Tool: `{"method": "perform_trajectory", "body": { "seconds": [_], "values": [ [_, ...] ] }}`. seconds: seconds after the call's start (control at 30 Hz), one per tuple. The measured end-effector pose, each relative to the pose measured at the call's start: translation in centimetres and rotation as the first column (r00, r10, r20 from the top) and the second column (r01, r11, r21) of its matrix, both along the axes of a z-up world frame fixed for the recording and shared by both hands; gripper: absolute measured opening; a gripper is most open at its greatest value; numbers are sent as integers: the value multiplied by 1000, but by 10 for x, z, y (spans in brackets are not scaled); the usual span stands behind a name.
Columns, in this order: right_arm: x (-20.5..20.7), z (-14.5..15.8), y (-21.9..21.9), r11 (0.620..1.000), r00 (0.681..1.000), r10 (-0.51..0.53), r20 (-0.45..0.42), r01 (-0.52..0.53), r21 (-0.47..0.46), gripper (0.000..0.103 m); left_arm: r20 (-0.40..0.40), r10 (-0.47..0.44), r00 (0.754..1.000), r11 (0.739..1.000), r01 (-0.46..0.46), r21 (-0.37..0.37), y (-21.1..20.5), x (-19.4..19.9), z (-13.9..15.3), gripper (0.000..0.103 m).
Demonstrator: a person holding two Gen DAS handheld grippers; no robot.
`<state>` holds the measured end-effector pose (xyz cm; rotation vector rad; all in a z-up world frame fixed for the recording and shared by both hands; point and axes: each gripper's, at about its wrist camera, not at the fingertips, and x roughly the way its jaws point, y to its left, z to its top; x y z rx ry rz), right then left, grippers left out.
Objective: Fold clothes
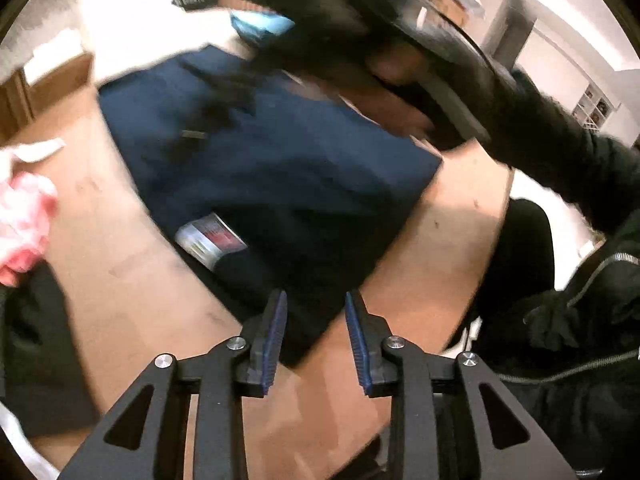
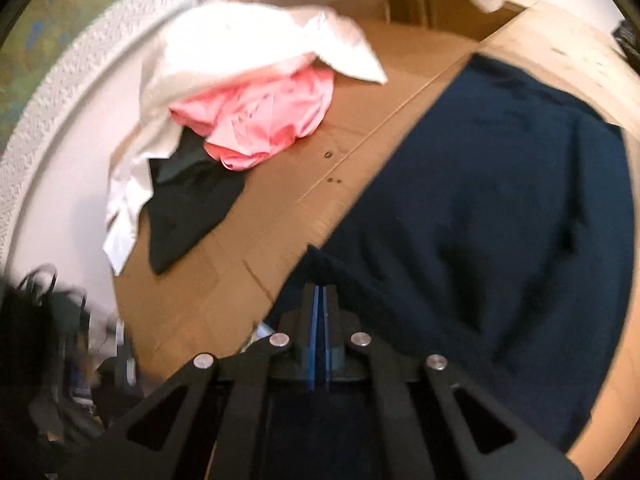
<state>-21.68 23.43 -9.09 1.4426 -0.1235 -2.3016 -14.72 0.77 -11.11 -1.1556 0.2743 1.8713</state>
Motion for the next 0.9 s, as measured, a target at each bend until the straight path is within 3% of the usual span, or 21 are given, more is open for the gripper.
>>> {"method": "perform_trajectory", "body": {
  "seconds": [0.1,0.23,0.33,0.47,0.57,0.73,0.8,0.9],
  "values": [
    [35,-4,14,997,1000,-13,-22,15,78,2,-18,8,1000,1000,-8,-6,1,-4,5,34],
    [67,-30,37,987,999,-36,29,31,155,2,-28,-12,1000,986,7,-165,11,-4,-25,33],
    [84,-37,58,987,998,-58,35,52,149,1,-28,19,999,986,-24,-167,-2,2,-26,37],
    [93,-15,80,977,989,-123,-83,135,167,1,-71,69,995,987,-79,-141,-6,-3,-7,36],
    [83,-16,102,963,974,-197,-115,214,161,3,-103,74,992,990,-86,-114,9,-19,-1,37],
    [71,-43,149,936,941,-330,-72,336,107,1,-104,60,993,992,-70,-102,36,-62,-23,38],
    [75,-42,166,921,926,-376,-37,377,95,0,-100,67,993,991,-78,-108,34,-73,-32,39],
    [100,-20,176,911,914,-394,-99,402,94,5,-98,122,988,979,-136,-151,23,-74,-28,39]
  ]
}}
